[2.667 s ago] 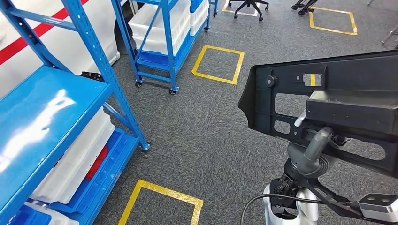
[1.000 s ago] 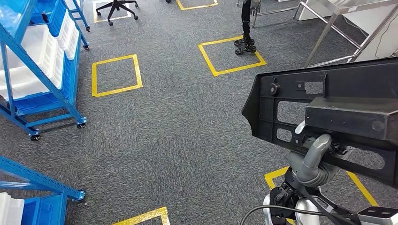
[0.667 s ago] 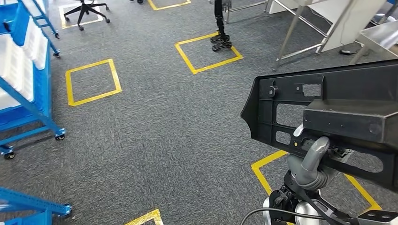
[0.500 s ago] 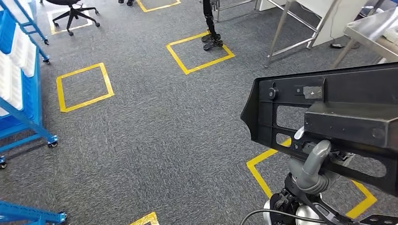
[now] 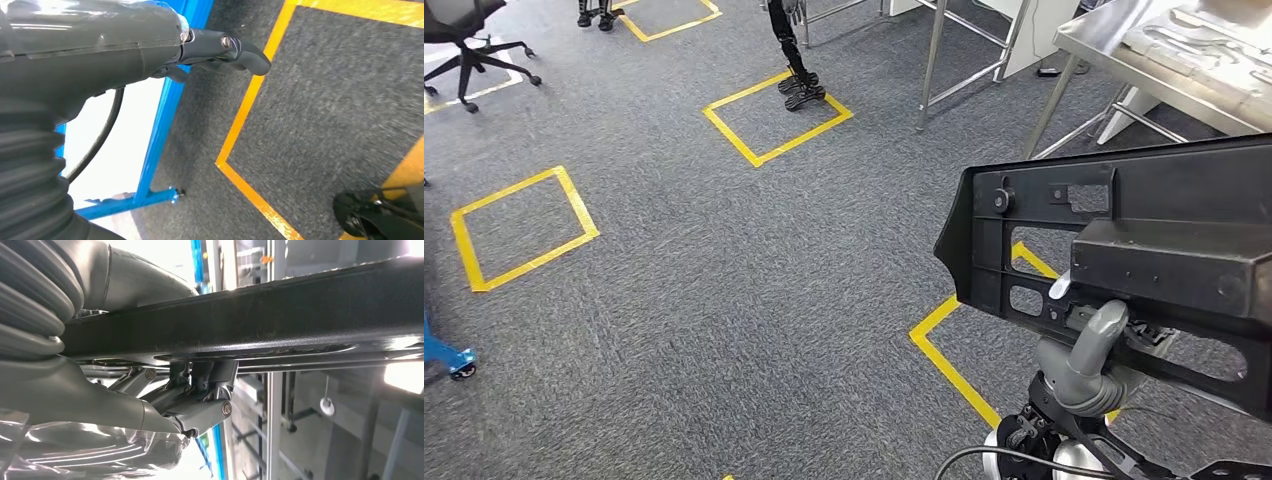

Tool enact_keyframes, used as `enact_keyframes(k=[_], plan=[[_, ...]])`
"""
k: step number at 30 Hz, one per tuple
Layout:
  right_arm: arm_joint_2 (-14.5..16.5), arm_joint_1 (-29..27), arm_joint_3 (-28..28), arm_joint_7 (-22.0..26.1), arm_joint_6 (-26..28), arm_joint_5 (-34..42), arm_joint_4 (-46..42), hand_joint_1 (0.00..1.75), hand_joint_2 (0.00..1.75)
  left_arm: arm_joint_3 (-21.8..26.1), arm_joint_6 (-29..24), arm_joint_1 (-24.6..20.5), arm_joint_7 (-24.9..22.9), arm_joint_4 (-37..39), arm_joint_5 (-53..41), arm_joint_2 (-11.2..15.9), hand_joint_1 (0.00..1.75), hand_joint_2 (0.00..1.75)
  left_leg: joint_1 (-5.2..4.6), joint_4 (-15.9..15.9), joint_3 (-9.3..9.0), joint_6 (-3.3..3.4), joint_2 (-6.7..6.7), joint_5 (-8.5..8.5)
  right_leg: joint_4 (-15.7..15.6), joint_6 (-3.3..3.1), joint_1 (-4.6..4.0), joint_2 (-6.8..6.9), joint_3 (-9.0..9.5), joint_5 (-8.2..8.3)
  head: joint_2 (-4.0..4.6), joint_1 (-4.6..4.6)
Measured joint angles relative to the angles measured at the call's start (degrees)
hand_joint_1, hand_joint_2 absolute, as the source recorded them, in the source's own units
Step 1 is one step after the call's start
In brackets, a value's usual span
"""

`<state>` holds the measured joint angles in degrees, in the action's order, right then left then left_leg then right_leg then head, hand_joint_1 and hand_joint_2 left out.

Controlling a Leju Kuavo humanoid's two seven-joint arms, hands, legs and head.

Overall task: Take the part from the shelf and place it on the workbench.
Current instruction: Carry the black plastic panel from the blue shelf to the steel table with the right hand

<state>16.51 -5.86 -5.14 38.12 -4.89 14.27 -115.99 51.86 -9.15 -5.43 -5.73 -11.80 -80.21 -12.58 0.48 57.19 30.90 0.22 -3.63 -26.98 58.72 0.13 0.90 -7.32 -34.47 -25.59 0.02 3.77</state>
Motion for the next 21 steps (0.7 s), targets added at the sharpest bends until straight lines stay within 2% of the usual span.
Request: enact_keyframes(k=[2, 3, 4, 5, 6, 7, 8, 10, 11, 12, 13, 15, 17, 19, 20, 21], plan=[[-0.07, 0.05, -0.09, 0.00, 1.19, 0.05, 0.01, 1.75, 1.75, 0.01, -0.08, 0.00, -0.08, 0.00, -0.09, -0.15, 0.00, 1.75, 0.20, -0.84, -0.27, 0.75, 1.47, 0.56, 2.16, 0.42, -0.25, 2.87, -1.17, -1.58, 0.00, -0.01], [-0.11, 0.08, -0.17, 0.00, 1.49, 0.07, 0.03, 1.75, 1.75, 0.01, -0.10, 0.07, -0.11, 0.00, -0.15, -0.21, 0.00, 1.75, 0.19, -1.07, -0.30, 1.00, 2.30, 0.69, 4.95, 0.49, -0.28, 4.85, -2.48, -3.29, 0.00, -0.01], [-0.14, 0.13, -0.27, 0.00, 1.66, 0.07, 0.08, 1.75, 1.75, 0.01, -0.11, 0.17, -0.14, 0.00, -0.18, -0.23, 0.00, 1.75, 0.12, -1.11, -0.26, 1.16, 3.10, 0.70, 8.60, 0.63, -0.27, 6.07, -4.27, -5.24, 0.00, -0.01], [-0.16, 0.12, -0.33, 0.00, 1.78, 0.07, 0.15, 1.75, 1.75, 0.02, -0.12, 0.25, -0.17, 0.00, -0.19, -0.23, 0.00, 1.75, 0.06, -1.09, -0.21, 1.20, 4.00, 0.66, 12.23, 0.81, -0.15, 6.58, -5.99, -6.77, 0.00, -0.01], [-0.18, 0.11, -0.37, 0.00, 1.95, 0.07, 0.23, 1.75, 1.75, 0.02, -0.12, 0.30, -0.22, 0.00, -0.21, -0.23, 0.00, 1.75, 0.02, -1.05, -0.18, 1.18, 4.87, 0.60, 14.69, 0.98, -0.04, 6.82, -7.10, -7.43, 0.00, -0.01], [-0.18, 0.09, -0.40, 0.00, 2.20, 0.07, 0.30, 1.75, 1.75, 0.03, -0.11, 0.30, -0.29, 0.00, -0.25, -0.23, 0.00, 1.75, 0.01, -0.99, -0.18, 1.11, 5.68, 0.53, 15.16, 1.12, 0.07, 7.02, -7.19, -7.03, 0.00, -0.01], [-0.19, 0.08, -0.44, 0.00, 2.47, 0.07, 0.33, 1.75, 1.75, 0.03, -0.10, 0.26, -0.36, 0.00, -0.28, -0.23, 0.00, 1.75, 0.01, -0.89, -0.21, 0.99, 6.42, 0.41, 13.29, 1.21, 0.15, 7.33, -6.07, -5.65, 0.00, -0.01], [-0.19, 0.11, -0.63, 0.00, 3.12, 0.10, 0.36, 1.75, 1.75, 0.03, -0.04, 0.16, -0.47, 0.00, -0.33, -0.22, 0.00, 1.75, -0.08, -0.54, -0.32, 0.57, 7.66, 0.01, 5.54, 1.07, 0.07, 9.32, -1.66, -2.41, 0.00, -0.01], [-0.19, 0.14, -0.81, 0.00, 3.42, 0.18, 0.36, 1.75, 1.75, 0.03, -0.02, 0.12, -0.51, 0.00, -0.33, -0.20, 0.00, 1.75, -0.21, -0.29, -0.38, 0.26, 8.17, -0.25, 2.34, 0.81, -0.06, 10.23, 0.06, -1.46, 0.00, -0.01], [-0.19, 0.18, -1.00, 0.00, 3.68, 0.28, 0.36, 1.75, 1.75, 0.03, 0.00, 0.11, -0.53, 0.00, -0.32, -0.18, 0.00, 1.75, -0.32, -0.11, -0.45, -0.08, 8.63, -0.46, 0.44, 0.49, -0.27, 10.83, 1.03, -1.13, 0.00, -0.01], [-0.19, 0.22, -1.20, 0.00, 3.91, 0.39, 0.36, 1.75, 1.75, 0.03, 0.00, 0.10, -0.54, 0.00, -0.31, -0.16, 0.00, 1.75, -0.43, -0.04, -0.54, -0.43, 9.07, -0.59, -0.01, 0.14, -0.49, 10.83, 1.17, -1.32, 0.00, -0.01], [-0.20, 0.27, -1.42, 0.00, 4.25, 0.52, 0.32, 1.75, 1.75, 0.03, -0.02, 0.00, -0.52, 0.00, -0.30, -0.14, 0.00, 1.75, -0.31, 0.01, -0.79, -1.10, 9.57, -0.84, -0.18, -0.50, -0.48, 9.56, 1.07, -1.10, 0.00, 0.00], [-0.20, 0.34, -1.60, 0.00, 4.45, 0.55, 0.21, 1.75, 1.75, 0.03, -0.05, -0.11, -0.36, 0.00, -0.31, -0.12, 0.00, 1.75, -0.04, 2.02, -0.22, -1.72, 7.59, -2.52, -0.47, -1.16, -0.17, 8.43, 1.15, -0.82, 0.00, 0.01], [-0.19, 0.38, -1.86, 0.00, 4.33, 0.55, 0.13, 1.75, 1.75, 0.03, -0.04, -0.05, -0.22, 0.00, -0.36, -0.07, 0.00, 1.75, 0.12, 8.36, 2.43, -2.08, 4.90, -6.15, -0.56, -1.64, -0.09, 7.31, 1.14, -0.64, 0.00, 0.01], [-0.19, 0.37, -1.96, 0.00, 4.20, 0.55, 0.13, 1.75, 1.75, 0.03, -0.01, 0.06, -0.22, 0.00, -0.44, -0.02, 0.00, 1.75, 0.12, 12.33, 4.27, -2.13, 4.39, -7.85, -0.53, -1.77, -0.17, 6.63, 1.08, -0.59, 0.00, 0.01], [-0.19, 0.35, -1.99, 0.00, 4.01, 0.56, 0.13, 1.75, 1.75, 0.03, 0.04, 0.16, -0.22, 0.00, -0.54, 0.04, 0.00, 1.75, 0.12, 15.33, 5.74, -2.13, 4.19, -8.71, -0.48, -1.84, -0.25, 5.86, 1.04, -0.56, 0.00, 0.01]])
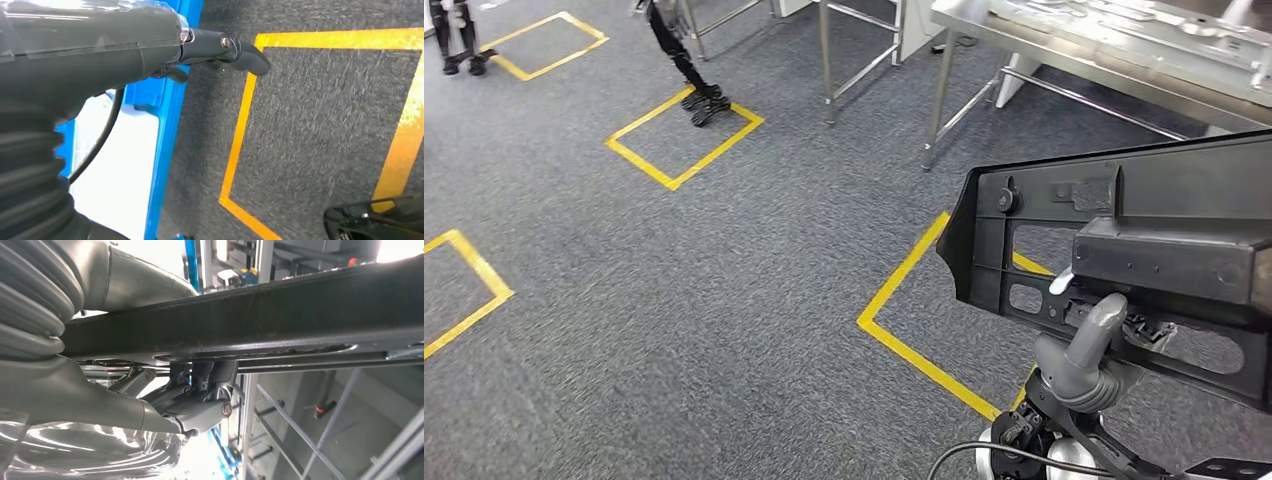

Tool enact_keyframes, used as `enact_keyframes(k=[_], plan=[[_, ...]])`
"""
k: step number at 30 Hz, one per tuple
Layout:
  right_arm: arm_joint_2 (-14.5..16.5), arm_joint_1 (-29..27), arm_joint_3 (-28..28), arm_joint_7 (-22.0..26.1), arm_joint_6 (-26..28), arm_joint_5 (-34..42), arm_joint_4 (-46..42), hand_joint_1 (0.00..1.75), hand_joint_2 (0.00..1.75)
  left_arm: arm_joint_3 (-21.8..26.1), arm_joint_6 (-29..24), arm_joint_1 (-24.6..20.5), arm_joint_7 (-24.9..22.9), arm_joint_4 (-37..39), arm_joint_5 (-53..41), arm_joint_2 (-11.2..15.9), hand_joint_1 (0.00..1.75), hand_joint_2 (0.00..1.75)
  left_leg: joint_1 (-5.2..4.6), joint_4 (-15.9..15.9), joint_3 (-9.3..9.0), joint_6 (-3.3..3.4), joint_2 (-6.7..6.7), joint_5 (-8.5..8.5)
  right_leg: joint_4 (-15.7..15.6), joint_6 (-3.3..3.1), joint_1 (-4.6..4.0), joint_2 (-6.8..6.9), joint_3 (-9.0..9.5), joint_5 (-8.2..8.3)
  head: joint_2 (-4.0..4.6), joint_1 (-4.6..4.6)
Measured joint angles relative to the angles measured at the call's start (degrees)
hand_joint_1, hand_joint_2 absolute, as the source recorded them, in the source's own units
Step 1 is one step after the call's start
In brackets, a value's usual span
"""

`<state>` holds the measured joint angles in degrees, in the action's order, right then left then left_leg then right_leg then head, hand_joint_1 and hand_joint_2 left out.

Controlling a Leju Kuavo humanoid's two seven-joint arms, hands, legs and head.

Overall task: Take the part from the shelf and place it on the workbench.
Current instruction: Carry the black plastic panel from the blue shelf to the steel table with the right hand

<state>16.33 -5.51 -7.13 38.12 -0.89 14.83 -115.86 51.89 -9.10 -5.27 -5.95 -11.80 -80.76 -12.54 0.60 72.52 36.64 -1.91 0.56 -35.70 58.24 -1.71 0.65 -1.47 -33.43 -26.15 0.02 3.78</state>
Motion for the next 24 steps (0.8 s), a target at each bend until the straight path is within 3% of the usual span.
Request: enact_keyframes(k=[1, 2, 3, 5, 7, 9, 10, 11, 14, 16, 17, 18, 20, 21, 22, 24], plan=[[0.00, -0.02, 0.00, 0.00, -0.25, 0.03, 0.00, 1.75, 1.75, 0.01, 0.06, 0.08, 0.01, 0.00, -0.10, 0.08, 0.00, 1.75, 0.00, 1.10, 0.65, 0.08, -0.08, 0.28, 0.08, -0.02, -0.06, -0.84, -0.01, 0.01, 0.00, -0.01], [0.00, -0.03, 0.00, 0.00, -0.49, 0.05, 0.00, 1.75, 1.75, 0.01, 0.14, 0.13, 0.02, 0.00, -0.19, 0.14, 0.00, 1.75, 0.00, -0.07, 0.28, 0.24, -0.23, 1.67, 0.17, -0.02, -0.10, -1.70, 0.01, 0.01, 0.00, 0.00], [0.00, -0.02, 0.00, 0.00, -0.68, 0.07, 0.00, 1.75, 1.75, 0.01, 0.22, 0.13, 0.06, 0.00, -0.24, 0.18, 0.00, 1.75, 0.00, -3.30, -1.05, 0.48, -0.73, 3.88, 0.26, 0.00, -0.12, -2.53, 0.05, 0.01, 0.00, 0.00], [0.00, 0.06, 0.00, 0.00, -0.88, 0.01, 0.01, 1.75, 1.75, 0.00, 0.40, 0.12, 0.20, 0.00, -0.30, 0.25, 0.00, 1.75, 0.08, -10.91, -4.17, 1.07, -3.56, 7.38, 0.45, 0.23, -0.10, -3.98, -0.06, 0.05, 0.00, -0.01], [0.00, 0.22, 0.01, 0.00, -1.01, -0.21, 0.02, 1.75, 1.75, -0.01, 0.59, 0.05, 0.38, 0.00, -0.43, 0.30, 0.00, 1.75, 0.04, -14.47, -5.55, 1.47, -5.51, 8.21, 0.49, 0.87, 0.07, -5.27, -0.51, 0.31, 0.00, -0.01], [-0.02, 0.29, 0.03, 0.00, -1.06, -0.40, 0.01, 1.75, 1.75, -0.03, 0.89, -0.11, 0.46, 0.01, -0.67, 0.23, 0.00, 1.75, 0.03, -15.02, -5.75, 1.86, -4.53, 8.41, 0.23, 1.77, 0.19, -6.60, -0.92, 0.75, 0.00, -0.01], [-0.06, 0.28, 0.04, 0.00, -1.06, -0.43, 0.00, 1.75, 1.75, -0.04, 1.05, -0.23, 0.46, 0.00, -0.75, 0.16, 0.00, 1.75, 0.15, -15.40, -5.85, 2.18, -3.80, 8.69, 0.38, 2.11, 0.11, -6.28, -1.15, 0.63, 0.00, -0.02], [-0.10, 0.31, 0.05, 0.00, -1.07, -0.43, -0.01, 1.75, 1.75, -0.05, 1.17, -0.30, 0.46, -0.01, -0.80, 0.08, 0.00, 1.75, 0.31, -15.81, -5.92, 2.55, -3.00, 9.00, 1.43, 2.37, -0.02, -5.08, -1.74, -0.14, 0.00, -0.03], [-0.17, 0.38, 0.09, 0.00, -1.38, -0.42, 0.05, 1.75, 1.75, -0.07, 1.29, -0.23, 0.39, -0.02, -0.81, 0.05, 0.00, 1.75, 0.35, -16.34, -5.89, 3.13, -0.41, 9.35, 10.92, 2.78, -0.11, 0.05, -6.21, -5.40, 0.00, -0.04], [-0.20, 0.35, 0.13, 0.00, -1.64, -0.41, 0.09, 1.75, 1.75, -0.07, 1.30, -0.05, 0.28, -0.02, -0.81, 0.08, 0.00, 1.75, 0.26, -16.26, -5.82, 3.12, 1.40, 9.26, 15.84, 3.10, 0.15, 1.02, -8.43, -6.82, 0.00, -0.04], [-0.20, 0.35, 0.15, 0.00, -1.70, -0.42, 0.10, 1.75, 1.75, -0.07, 1.30, -0.03, 0.22, -0.02, -0.81, 0.08, 0.00, 1.75, 0.25, -16.19, -5.82, 3.06, 2.26, 9.18, 15.28, 3.23, 0.30, 1.31, -8.00, -5.98, 0.00, -0.04], [-0.20, 0.34, 0.15, 0.00, -1.73, -0.42, 0.11, 1.75, 1.75, -0.07, 1.30, -0.06, 0.17, -0.02, -0.81, 0.07, 0.00, 1.75, 0.25, -16.09, -5.86, 2.93, 2.99, 9.07, 12.48, 3.30, 0.42, 1.81, -6.40, -4.32, 0.00, -0.04], [-0.19, 0.35, 0.15, 0.00, -1.74, -0.44, 0.12, 1.75, 1.75, -0.07, 1.29, -0.14, 0.12, -0.02, -0.81, 0.05, 0.00, 1.75, 0.06, -15.70, -6.00, 2.42, 4.16, 8.67, 4.33, 3.14, 0.42, 4.06, -1.86, -1.23, 0.00, -0.04], [-0.18, 0.36, 0.16, 0.00, -1.74, -0.46, 0.13, 1.75, 1.75, -0.07, 1.29, -0.15, 0.10, -0.02, -0.81, 0.06, 0.00, 1.75, -0.10, -15.52, -6.06, 2.08, 4.62, 8.46, 1.62, 2.88, 0.29, 4.88, -0.42, -0.52, 0.00, -0.04], [-0.17, 0.38, 0.19, 0.00, -1.74, -0.48, 0.13, 1.75, 1.75, -0.07, 1.29, -0.15, 0.08, -0.02, -0.84, 0.07, 0.00, 1.75, -0.25, -15.39, -6.15, 1.73, 5.08, 8.29, 0.29, 2.56, 0.12, 5.29, 0.22, -0.37, 0.00, -0.03], [-0.15, 0.36, 0.25, 0.00, -1.73, -0.54, 0.14, 1.75, 1.75, -0.08, 1.42, -0.21, -0.05, -0.02, -0.97, 0.11, 0.00, 1.75, -0.35, -15.44, -6.44, 1.11, 6.07, 8.16, 0.18, 1.88, -0.03, 4.19, -0.03, -0.37, 0.00, -0.03]])
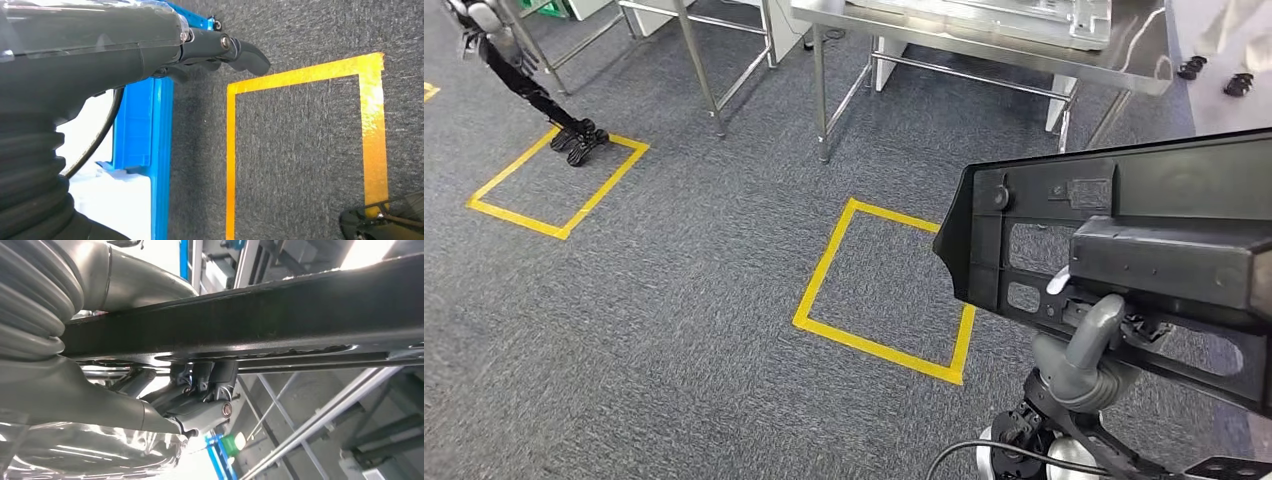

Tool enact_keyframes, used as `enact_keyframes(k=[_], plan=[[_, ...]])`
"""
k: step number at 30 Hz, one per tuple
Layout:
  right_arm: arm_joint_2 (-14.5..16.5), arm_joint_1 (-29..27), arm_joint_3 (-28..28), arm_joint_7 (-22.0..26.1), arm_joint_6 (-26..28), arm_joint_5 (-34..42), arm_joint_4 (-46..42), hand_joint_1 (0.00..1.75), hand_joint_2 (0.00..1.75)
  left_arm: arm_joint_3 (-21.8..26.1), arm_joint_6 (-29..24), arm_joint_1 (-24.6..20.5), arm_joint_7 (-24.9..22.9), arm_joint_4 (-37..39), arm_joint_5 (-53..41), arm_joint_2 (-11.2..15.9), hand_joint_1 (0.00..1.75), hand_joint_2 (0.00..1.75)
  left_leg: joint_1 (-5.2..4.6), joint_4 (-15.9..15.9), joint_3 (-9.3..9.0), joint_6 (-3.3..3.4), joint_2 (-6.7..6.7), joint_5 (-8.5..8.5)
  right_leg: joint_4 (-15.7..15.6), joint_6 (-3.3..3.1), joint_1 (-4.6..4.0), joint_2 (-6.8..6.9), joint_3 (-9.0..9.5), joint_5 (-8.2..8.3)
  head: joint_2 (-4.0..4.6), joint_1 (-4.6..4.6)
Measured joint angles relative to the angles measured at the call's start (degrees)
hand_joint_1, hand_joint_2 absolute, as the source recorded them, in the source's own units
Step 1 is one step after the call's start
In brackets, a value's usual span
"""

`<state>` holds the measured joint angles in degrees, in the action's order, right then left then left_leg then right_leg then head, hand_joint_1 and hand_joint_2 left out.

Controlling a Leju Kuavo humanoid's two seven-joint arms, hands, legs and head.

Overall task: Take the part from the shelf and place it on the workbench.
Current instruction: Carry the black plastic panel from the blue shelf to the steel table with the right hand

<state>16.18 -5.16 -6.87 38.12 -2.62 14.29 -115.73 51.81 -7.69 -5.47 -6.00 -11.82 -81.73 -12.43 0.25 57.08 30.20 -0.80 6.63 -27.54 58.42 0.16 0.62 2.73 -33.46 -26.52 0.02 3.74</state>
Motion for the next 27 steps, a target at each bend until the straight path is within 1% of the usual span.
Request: enact_keyframes(k=[1, 2, 3, 4, 5, 6, 7, 8, 9, 10, 11, 12, 13, 14, 15, 16, 17, 18, 19, 20, 21, 22, 23, 24, 25, 26, 27], plan=[[0.02, -0.04, 0.03, 0.00, 0.01, -0.04, 0.00, 1.75, 1.75, -0.02, 0.13, -0.07, -0.11, 0.00, -0.08, 0.02, 0.00, 1.75, 0.11, 0.14, -0.12, -0.31, -0.04, -0.25, -0.11, -0.31, 0.12, -0.63, -0.02, 0.13, 0.00, 0.00], [0.05, -0.05, 0.06, 0.00, 0.01, -0.07, -0.01, 1.75, 1.75, -0.04, 0.31, -0.14, -0.21, 0.00, -0.14, 0.05, 0.00, 1.75, 0.23, 1.03, 0.14, -0.59, -0.89, -1.07, -0.23, -0.64, 0.29, -1.23, -0.02, 0.28, 0.00, 0.00], [0.08, -0.05, 0.08, 0.00, 0.02, -0.10, -0.01, 1.75, 1.75, -0.05, 0.51, -0.17, -0.30, 0.00, -0.16, 0.08, 0.00, 1.75, 0.34, 3.08, 0.96, -0.84, -2.24, -2.51, -0.35, -0.97, 0.49, -1.80, 0.00, 0.46, 0.00, 0.00], [0.10, -0.06, 0.09, 0.00, 0.02, -0.11, 0.01, 1.75, 1.75, -0.07, 0.69, -0.15, -0.37, 0.00, -0.17, 0.10, 0.00, 1.75, 0.45, 6.46, 2.42, -1.04, -3.93, -4.48, -0.40, -1.22, 0.55, -2.37, -0.05, 0.58, 0.00, 0.01], [0.10, -0.06, 0.10, 0.00, 0.02, -0.12, 0.02, 1.75, 1.75, -0.08, 0.87, -0.07, -0.43, 0.00, -0.19, 0.12, 0.00, 1.75, 0.46, 10.63, 4.32, -1.14, -5.22, -6.56, -0.38, -1.42, 0.50, -3.01, -0.19, 0.67, 0.00, 0.01], [0.10, -0.11, 0.11, 0.00, 0.02, -0.13, 0.05, 1.75, 1.75, -0.07, 0.99, 0.04, -0.51, 0.00, -0.20, 0.14, 0.00, 1.75, 0.45, 14.45, 6.12, -1.20, -5.84, -8.01, -0.35, -1.55, 0.40, -3.75, -0.31, 0.74, 0.00, 0.00], [0.10, -0.20, 0.15, 0.00, 0.02, -0.13, 0.08, 1.75, 1.75, -0.07, 1.08, 0.14, -0.60, 0.00, -0.22, 0.18, 0.00, 1.75, 0.45, 16.71, 7.24, -1.17, -6.13, -8.41, -0.28, -1.61, 0.31, -4.60, -0.39, 0.78, 0.00, 0.00], [0.11, -0.31, 0.20, 0.00, 0.01, -0.13, 0.09, 1.75, 1.75, -0.07, 1.16, 0.21, -0.71, 0.00, -0.23, 0.23, 0.00, 1.75, 0.44, 16.57, 7.28, -1.03, -6.29, -7.54, -0.17, -1.63, 0.22, -5.48, -0.43, 0.80, 0.00, 0.00], [0.13, -0.42, 0.25, 0.00, 0.01, -0.13, 0.10, 1.75, 1.75, -0.07, 1.22, 0.24, -0.80, 0.00, -0.23, 0.27, 0.00, 1.75, 0.44, 14.08, 6.21, -0.82, -6.60, -5.66, -0.04, -1.62, 0.17, -6.37, -0.43, 0.81, 0.00, 0.00], [0.15, -0.50, 0.30, 0.00, -0.01, -0.13, 0.10, 1.75, 1.75, -0.08, 1.30, 0.23, -0.86, 0.00, -0.23, 0.32, 0.00, 1.75, 0.44, 9.95, 4.38, -0.53, -7.44, -3.34, 0.09, -1.57, 0.16, -7.18, -0.43, 0.80, 0.00, 0.00], [0.17, -0.56, 0.33, 0.00, -0.02, -0.13, 0.10, 1.75, 1.75, -0.08, 1.38, 0.21, -0.90, 0.00, -0.23, 0.37, 0.00, 1.75, 0.49, 5.88, 2.59, -0.21, -9.04, -1.70, 0.23, -1.40, 0.11, -7.91, -0.51, 0.81, 0.00, 0.00], [0.19, -0.61, 0.35, 0.00, -0.04, -0.13, 0.11, 1.75, 1.75, -0.08, 1.43, 0.19, -0.91, 0.01, -0.23, 0.40, 0.00, 1.75, 0.50, 2.85, 1.30, 0.03, -10.37, -0.68, 0.32, -1.12, 0.16, -8.62, -0.67, 0.89, 0.00, 0.01], [0.19, -0.68, 0.36, 0.00, -0.07, -0.12, 0.11, 1.75, 1.75, -0.09, 1.49, 0.17, -0.92, 0.01, -0.23, 0.44, 0.00, 1.75, 0.46, 1.16, 0.63, 0.22, -11.39, -0.36, 0.35, -0.76, 0.27, -9.25, -0.89, 1.00, 0.00, 0.01], [0.19, -0.78, 0.39, 0.00, -0.13, -0.10, 0.12, 1.75, 1.75, -0.09, 1.53, 0.14, -0.93, 0.02, -0.23, 0.48, 0.00, 1.75, 0.37, 0.75, 0.46, 0.38, -11.72, -0.53, 0.31, -0.32, 0.41, -9.87, -1.10, 1.18, 0.00, 0.01], [0.19, -0.86, 0.43, 0.00, -0.25, -0.08, 0.13, 1.75, 1.75, -0.10, 1.56, 0.11, -0.96, 0.02, -0.23, 0.50, 0.00, 1.75, 0.29, 0.59, 0.39, 0.59, -11.08, -0.34, 0.15, 0.13, 0.53, -10.58, -1.30, 1.42, 0.00, 0.01], [0.19, -0.96, 0.48, 0.00, -0.41, -0.05, 0.13, 1.75, 1.75, -0.10, 1.60, 0.08, -0.99, 0.02, -0.23, 0.49, 0.00, 1.75, 0.38, 0.29, 0.27, 0.94, -10.34, -0.09, 0.17, 0.46, 0.57, -10.55, -1.43, 1.50, 0.00, 0.00], [0.19, -1.00, 0.55, 0.00, -0.66, -0.04, 0.13, 1.75, 1.75, -0.11, 1.65, 0.05, -1.02, 0.02, -0.23, 0.46, 0.00, 1.75, 0.49, -0.08, 0.13, 1.35, -9.56, 0.20, 0.65, 0.71, 0.41, -9.49, -1.78, 1.15, 0.00, -0.01], [0.19, -1.02, 0.60, 0.00, -0.92, -0.04, 0.15, 1.75, 1.75, -0.11, 1.74, 0.05, -1.05, 0.02, -0.22, 0.43, 0.00, 1.75, 0.63, -0.47, 0.07, 1.73, -8.72, 0.48, 2.11, 0.88, 0.24, -7.83, -2.56, 0.16, 0.00, -0.02], [0.19, -1.04, 0.64, 0.00, -1.16, -0.04, 0.19, 1.75, 1.75, -0.12, 1.86, 0.08, -1.09, 0.02, -0.21, 0.38, 0.00, 1.75, 0.70, -0.71, 0.07, 2.00, -7.86, 0.66, 4.76, 0.96, 0.17, -5.77, -3.83, -1.46, 0.00, -0.03], [0.19, -1.04, 0.70, 0.00, -1.33, -0.04, 0.25, 1.75, 1.75, -0.11, 1.98, 0.15, -1.15, 0.02, -0.21, 0.37, 0.00, 1.75, 0.61, -0.76, 0.12, 2.15, -7.05, 0.69, 8.42, 1.08, 0.11, -4.19, -5.64, -3.44, 0.00, -0.05], [0.19, -1.06, 0.76, 0.00, -1.41, -0.04, 0.35, 1.75, 1.75, -0.10, 2.09, 0.23, -1.24, 0.02, -0.21, 0.37, 0.00, 1.75, 0.54, -0.73, 0.21, 2.20, -6.11, 0.67, 12.23, 1.24, 0.22, -3.47, -7.45, -5.11, 0.00, -0.05], [0.19, -1.09, 0.83, 0.00, -1.45, -0.04, 0.45, 1.75, 1.75, -0.10, 2.14, 0.29, -1.31, 0.02, -0.21, 0.38, 0.00, 1.75, 0.49, -0.67, 0.27, 2.20, -5.20, 0.63, 14.93, 1.39, 0.30, -3.15, -8.68, -5.95, 0.00, -0.05], [0.19, -1.12, 0.91, 0.00, -1.45, -0.04, 0.55, 1.75, 1.75, -0.10, 2.15, 0.30, -1.38, 0.02, -0.21, 0.40, 0.00, 1.75, 0.46, -0.62, 0.30, 2.15, -4.30, 0.56, 15.69, 1.49, 0.37, -2.95, -8.89, -5.74, 0.00, -0.05], [0.19, -1.13, 0.97, 0.00, -1.46, -0.04, 0.62, 1.75, 1.75, -0.10, 2.15, 0.27, -1.43, 0.02, -0.21, 0.40, 0.00, 1.75, 0.45, -0.55, 0.28, 2.05, -3.52, 0.47, 14.01, 1.52, 0.41, -2.69, -7.82, -4.50, 0.00, -0.05], [0.19, -1.15, 1.00, 0.00, -1.46, -0.04, 0.66, 1.75, 1.75, -0.10, 2.16, 0.21, -1.45, 0.02, -0.21, 0.40, 0.00, 1.75, 0.44, -0.48, 0.19, 1.90, -2.83, 0.34, 10.29, 1.45, 0.43, -2.07, -5.61, -2.68, 0.00, -0.05], [0.19, -1.15, 1.03, 0.00, -1.47, -0.04, 0.67, 1.75, 1.75, -0.10, 2.17, 0.16, -1.47, 0.02, -0.21, 0.40, 0.00, 1.75, 0.34, -0.39, 0.06, 1.68, -2.25, 0.16, 6.04, 1.20, 0.30, -0.79, -3.16, -1.29, 0.00, -0.05], [0.20, -1.14, 1.05, 0.00, -1.50, -0.04, 0.67, 1.75, 1.75, -0.10, 2.17, 0.12, -1.48, 0.02, -0.21, 0.40, 0.00, 1.75, 0.19, -0.31, -0.07, 1.40, -1.76, -0.04, 2.56, 0.91, 0.15, 0.27, -1.19, -0.28, 0.00, -0.05]])
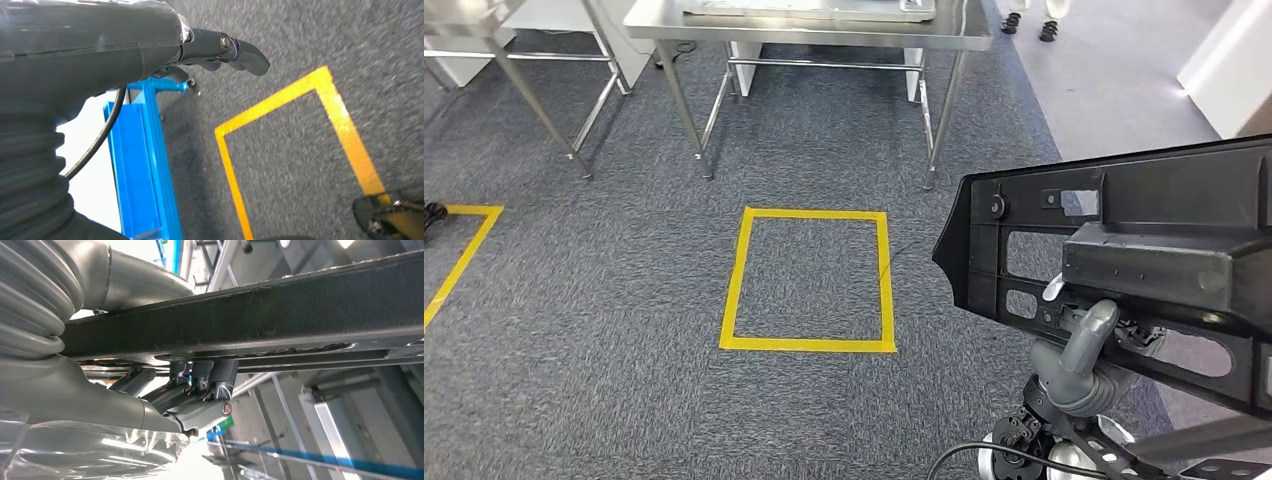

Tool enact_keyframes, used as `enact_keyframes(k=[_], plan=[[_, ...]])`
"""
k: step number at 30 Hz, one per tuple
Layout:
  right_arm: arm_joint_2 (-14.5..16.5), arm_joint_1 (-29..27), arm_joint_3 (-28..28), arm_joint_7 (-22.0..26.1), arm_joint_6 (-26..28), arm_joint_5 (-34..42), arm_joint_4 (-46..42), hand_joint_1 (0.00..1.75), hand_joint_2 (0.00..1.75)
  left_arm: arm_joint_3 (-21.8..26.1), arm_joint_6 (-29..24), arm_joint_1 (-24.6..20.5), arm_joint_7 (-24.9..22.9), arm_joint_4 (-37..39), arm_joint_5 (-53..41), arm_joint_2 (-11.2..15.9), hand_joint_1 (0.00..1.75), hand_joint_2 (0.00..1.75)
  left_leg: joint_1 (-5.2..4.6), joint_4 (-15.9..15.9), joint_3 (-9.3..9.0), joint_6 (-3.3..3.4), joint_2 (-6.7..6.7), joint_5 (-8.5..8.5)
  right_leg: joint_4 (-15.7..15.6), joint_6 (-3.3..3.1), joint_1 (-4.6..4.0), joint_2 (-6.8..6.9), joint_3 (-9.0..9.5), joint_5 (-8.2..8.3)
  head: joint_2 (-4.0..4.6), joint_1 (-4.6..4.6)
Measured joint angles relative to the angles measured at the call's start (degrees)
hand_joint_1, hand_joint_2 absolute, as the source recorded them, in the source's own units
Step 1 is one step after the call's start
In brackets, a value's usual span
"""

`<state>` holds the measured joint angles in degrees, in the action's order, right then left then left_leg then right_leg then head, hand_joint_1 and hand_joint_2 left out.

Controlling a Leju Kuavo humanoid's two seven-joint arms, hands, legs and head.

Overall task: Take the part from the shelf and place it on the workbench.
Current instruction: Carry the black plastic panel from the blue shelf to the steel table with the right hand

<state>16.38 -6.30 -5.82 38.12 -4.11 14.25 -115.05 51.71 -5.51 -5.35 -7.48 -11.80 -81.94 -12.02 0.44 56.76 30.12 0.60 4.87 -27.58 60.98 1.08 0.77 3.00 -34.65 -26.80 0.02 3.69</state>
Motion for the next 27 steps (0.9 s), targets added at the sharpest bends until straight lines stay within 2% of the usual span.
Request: enact_keyframes(k=[1, 2, 4, 5, 6, 8, 9, 10, 11, 12, 14, 15, 16, 17, 19, 21, 22, 24, 25, 26, 27], plan=[[0.01, 0.00, 0.03, 0.00, -0.04, 0.00, 0.00, 1.75, 1.75, -0.01, 0.01, -0.04, 0.00, 0.00, 0.00, 0.01, 0.00, 1.75, -0.13, 0.06, -0.16, -0.31, 0.45, -0.17, -2.17, -0.31, -0.19, 0.74, 1.19, 0.42, 0.00, 0.00], [0.01, 0.00, 0.08, 0.00, -0.08, 0.00, 0.00, 1.75, 1.75, -0.01, 0.01, -0.07, -0.02, 0.00, 0.00, 0.02, 0.00, 1.75, -0.26, 0.07, -0.32, -0.65, 0.87, -0.29, -2.88, -0.62, -0.40, 0.97, 1.48, 0.32, 0.00, 0.00], [0.04, -0.04, 0.17, 0.00, -0.16, 0.00, -0.01, 1.75, 1.75, -0.01, 0.00, -0.13, -0.05, -0.01, 0.00, 0.03, 0.00, 1.75, -0.20, 0.00, -0.64, -1.33, 1.59, -0.50, -3.02, -1.19, -0.37, -0.36, 1.38, 0.55, 0.00, 0.00], [0.09, -0.06, 0.23, 0.00, -0.18, 0.01, -0.02, 1.75, 1.75, 0.00, -0.01, -0.17, -0.07, -0.01, 0.00, 0.04, 0.00, 1.75, -0.11, 0.41, -0.64, -1.68, 1.01, -1.02, -3.18, -1.52, -0.20, -0.96, 1.42, 0.69, 0.00, 0.00], [0.14, -0.07, 0.27, 0.00, -0.21, 0.04, -0.03, 1.75, 1.75, -0.01, 0.01, -0.18, -0.08, -0.01, 0.00, 0.06, 0.00, 1.75, 0.01, 1.75, -0.21, -1.97, -0.15, -2.09, -3.35, -1.86, 0.00, -1.54, 1.46, 0.87, 0.00, 0.01], [0.23, -0.08, 0.33, 0.00, -0.57, 0.33, 0.01, 1.75, 1.75, -0.02, 0.20, -0.11, -0.17, 0.00, 0.00, 0.09, 0.00, 1.75, 0.18, 8.10, 2.45, -2.36, -3.17, -5.83, -3.49, -2.39, 0.16, -2.45, 1.43, 1.06, 0.00, 0.01], [0.26, -0.11, 0.39, 0.00, -0.94, 0.61, 0.06, 1.75, 1.75, -0.02, 0.42, -0.04, -0.30, 0.00, 0.01, 0.10, 0.00, 1.75, 0.21, 12.24, 4.39, -2.46, -3.96, -7.67, -3.48, -2.55, 0.10, -2.91, 1.37, 1.09, 0.00, 0.01], [0.27, -0.15, 0.48, 0.00, -1.36, 0.91, 0.15, 1.75, 1.75, -0.01, 0.71, 0.03, -0.45, 0.00, 0.03, 0.11, 0.00, 1.75, 0.21, 15.55, 6.06, -2.51, -4.30, -8.71, -3.47, -2.63, 0.02, -3.40, 1.36, 1.08, 0.00, 0.01], [0.28, -0.20, 0.62, 0.00, -1.75, 1.15, 0.26, 1.75, 1.75, -0.01, 1.05, 0.08, -0.60, 0.00, 0.05, 0.13, 0.00, 1.75, 0.21, 16.96, 6.92, -2.52, -4.41, -8.55, -3.45, -2.65, -0.04, -3.91, 1.41, 1.08, 0.00, 0.01], [0.29, -0.25, 0.77, 0.00, -2.08, 1.32, 0.40, 1.75, 1.75, 0.00, 1.44, 0.10, -0.71, 0.00, 0.09, 0.14, 0.00, 1.75, 0.21, 16.00, 6.73, -2.45, -4.44, -7.17, -3.43, -2.61, -0.08, -4.36, 1.51, 1.05, 0.00, 0.00], [0.30, -0.31, 0.97, 0.00, -2.34, 1.40, 0.76, 1.75, 1.75, 0.01, 2.24, 0.09, -0.79, 0.00, 0.17, 0.17, 0.00, 1.75, 0.21, 8.57, 3.80, -2.09, -4.65, -2.56, -3.37, -2.43, -0.10, -5.00, 1.77, 0.93, 0.00, 0.00], [0.30, -0.31, 1.01, 0.00, -2.24, 1.40, 1.09, 1.75, 1.75, 0.04, 2.61, 0.04, -0.84, 0.00, 0.23, 0.18, 0.00, 1.75, 0.13, 4.62, 2.20, -1.79, -4.90, -0.92, -3.25, -2.22, -0.20, -5.23, 1.79, 0.84, 0.00, 0.00], [0.29, -0.31, 1.01, 0.00, -1.90, 1.49, 1.59, 1.75, 1.75, 0.07, 2.90, -0.01, -0.92, 0.00, 0.27, 0.19, 0.00, 1.75, 0.05, 1.94, 1.14, -1.46, -5.13, -0.01, -3.17, -1.95, -0.26, -5.39, 1.73, 0.81, 0.00, 0.00], [0.26, -0.31, 1.01, 0.00, -1.40, 1.68, 2.23, 1.75, 1.75, 0.10, 3.08, -0.05, -1.06, 0.00, 0.26, 0.19, 0.00, 1.75, -0.07, 0.62, 0.69, -1.14, -5.34, 0.19, -3.13, -1.64, -0.31, -5.50, 1.63, 0.81, 0.00, 0.00], [0.17, -0.31, 0.99, 0.00, -0.21, 2.39, 3.71, 1.75, 1.75, 0.13, 3.09, -0.07, -1.57, 0.00, 0.16, 0.19, 0.00, 1.75, -0.17, 0.28, 0.66, -0.47, -5.35, 0.21, -3.23, -0.95, -0.32, -5.64, 1.50, 0.90, 0.00, 0.00], [0.03, -0.24, 1.00, 0.00, 0.55, 3.01, 4.97, 1.75, 1.75, 0.13, 2.80, -0.05, -2.16, 0.00, 0.07, 0.16, 0.00, 1.75, 0.03, -0.15, 0.49, 0.30, -5.11, 0.57, -1.85, -0.42, -0.23, -5.07, 0.92, -0.14, 0.00, 0.00], [-0.04, -0.14, 1.00, 0.00, 0.76, 3.16, 5.55, 1.75, 1.75, 0.13, 2.62, -0.05, -2.43, 0.00, 0.04, 0.15, 0.00, 1.75, 0.15, -0.36, 0.41, 0.62, -4.96, 0.74, 0.40, -0.20, -0.18, -4.59, -0.11, -1.50, 0.00, -0.01], [-0.18, 0.09, 1.00, 0.00, 1.14, 3.36, 6.77, 1.75, 1.75, 0.13, 2.15, 0.01, -2.91, 0.00, 0.00, 0.15, 0.00, 1.75, 0.15, -0.40, 0.47, 0.94, -4.67, 0.75, 7.76, 0.14, 0.00, -3.73, -3.65, -5.10, 0.00, -0.01], [-0.24, 0.14, 1.01, 0.00, 1.32, 3.45, 7.35, 1.75, 1.75, 0.13, 1.90, 0.05, -3.13, 0.00, -0.02, 0.16, 0.00, 1.75, 0.13, -0.36, 0.48, 0.98, -4.53, 0.69, 11.19, 0.31, 0.07, -3.57, -5.41, -6.24, 0.00, -0.01], [-0.28, 0.18, 1.02, 0.00, 1.49, 3.53, 7.83, 1.75, 1.75, 0.13, 1.65, 0.08, -3.33, 0.00, -0.04, 0.16, 0.00, 1.75, 0.11, -0.32, 0.45, 0.97, -4.42, 0.55, 12.99, 0.44, 0.11, -3.46, -6.42, -6.33, 0.00, 0.00], [-0.33, 0.22, 1.03, 0.00, 1.62, 3.60, 8.21, 1.75, 1.75, 0.13, 1.44, 0.09, -3.50, 0.00, -0.06, 0.16, 0.00, 1.75, 0.12, -0.28, 0.35, 0.90, -4.36, 0.32, 12.66, 0.50, 0.15, -3.36, -6.38, -5.34, 0.00, 0.00]])
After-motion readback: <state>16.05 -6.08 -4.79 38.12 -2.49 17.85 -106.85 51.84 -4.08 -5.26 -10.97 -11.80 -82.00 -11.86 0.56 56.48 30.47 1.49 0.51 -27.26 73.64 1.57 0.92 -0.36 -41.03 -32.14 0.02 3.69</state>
